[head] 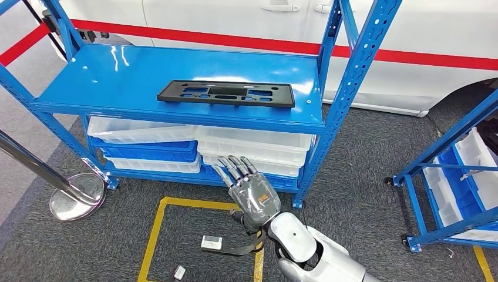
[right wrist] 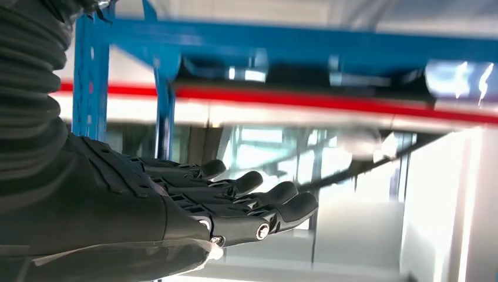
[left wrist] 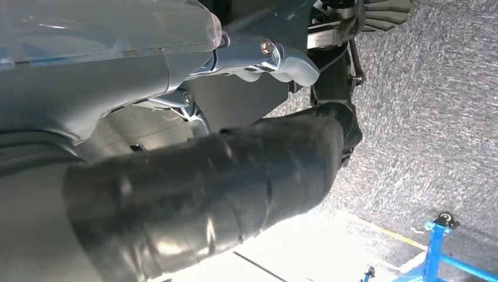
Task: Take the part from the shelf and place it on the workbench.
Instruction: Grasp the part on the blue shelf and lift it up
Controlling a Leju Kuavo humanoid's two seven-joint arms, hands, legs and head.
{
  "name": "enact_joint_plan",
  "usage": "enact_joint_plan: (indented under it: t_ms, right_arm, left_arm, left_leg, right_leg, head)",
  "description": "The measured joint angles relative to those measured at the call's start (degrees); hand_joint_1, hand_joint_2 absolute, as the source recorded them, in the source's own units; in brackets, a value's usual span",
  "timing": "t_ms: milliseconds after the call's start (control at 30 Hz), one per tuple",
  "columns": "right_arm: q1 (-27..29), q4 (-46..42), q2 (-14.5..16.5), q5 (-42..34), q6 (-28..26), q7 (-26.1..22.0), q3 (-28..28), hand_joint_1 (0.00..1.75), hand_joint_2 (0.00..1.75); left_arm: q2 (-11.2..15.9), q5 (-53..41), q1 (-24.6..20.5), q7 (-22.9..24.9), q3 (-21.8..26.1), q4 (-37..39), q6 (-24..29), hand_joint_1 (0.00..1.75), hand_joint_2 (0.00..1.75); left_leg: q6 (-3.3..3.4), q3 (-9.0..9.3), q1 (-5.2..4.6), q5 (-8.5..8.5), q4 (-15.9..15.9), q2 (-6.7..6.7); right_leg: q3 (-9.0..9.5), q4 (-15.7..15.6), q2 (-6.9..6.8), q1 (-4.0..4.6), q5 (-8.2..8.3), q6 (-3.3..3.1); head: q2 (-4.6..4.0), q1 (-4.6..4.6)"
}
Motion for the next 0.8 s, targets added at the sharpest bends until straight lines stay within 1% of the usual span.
enact_joint_plan:
  t_ms: [100, 233, 400, 500, 667, 800]
  right_arm:
    - [-0.1, -1.1, -0.6, 2.6, -1.5, 1.1, 0.9, 0.00, 1.75]
    - [-0.1, -1.8, -1.0, 3.1, -2.1, 1.4, 1.8, 0.00, 0.00]
    - [0.0, -1.8, -1.7, 4.9, -4.5, 1.7, 2.4, 0.00, 0.00]
    - [0.3, -1.8, -2.1, 5.4, -5.2, 2.0, 2.4, 0.00, 0.00]
    - [1.3, -0.6, -2.4, 4.6, -3.0, 2.1, 2.4, 0.00, 0.00]
    - [1.9, 2.9, -2.3, 4.4, -2.0, 3.0, 2.5, 0.00, 0.00]
  left_arm:
    - [0.0, 0.0, 0.0, 0.0, -0.2, 0.0, 0.2, 0.00, 0.00]
    - [0.0, -0.1, -0.1, 0.0, -0.4, 0.0, 0.5, 0.00, 0.00]
    - [-0.1, -0.2, -0.3, 0.0, -1.0, 0.0, 1.4, 0.00, 0.00]
    - [-0.1, -0.3, -0.4, 0.0, -1.2, 0.0, 1.9, 0.00, 0.00]
    - [-0.2, -0.4, -0.5, 0.4, -1.6, 0.0, 3.1, 0.00, 0.00]
    - [-0.3, -0.4, -0.8, 1.4, -2.1, 0.0, 5.1, 0.00, 0.00]
  left_leg:
    - [0.00, 0.00, 0.00, 0.00, 0.0, 0.01]
    - [0.00, 0.00, 0.00, 0.00, 0.0, 0.00]
    - [0.00, 0.00, 0.00, 0.00, 0.0, 0.00]
    - [0.01, 0.00, -0.01, -0.01, 0.0, 0.00]
    - [0.02, -0.01, 0.00, -0.02, 0.0, 0.00]
    - [0.02, -0.02, 0.00, -0.02, 0.0, -0.02]
  right_leg:
    - [0.00, 0.0, 0.01, -0.01, 0.00, 0.00]
    - [0.00, 0.0, 0.01, -0.01, 0.00, 0.00]
    - [0.00, 0.0, 0.01, -0.01, 0.00, 0.00]
    - [0.00, 0.0, 0.01, -0.01, 0.00, 0.00]
    - [0.00, 0.0, 0.00, -0.01, 0.00, 0.00]
    - [0.01, 0.0, -0.04, -0.02, 0.00, 0.00]
  head:
    - [0.00, 0.00]
    - [0.00, 0.00]
    - [0.00, 0.00]
    - [0.00, 0.00]
    - [0.00, 0.00]
    - [0.00, 0.00]
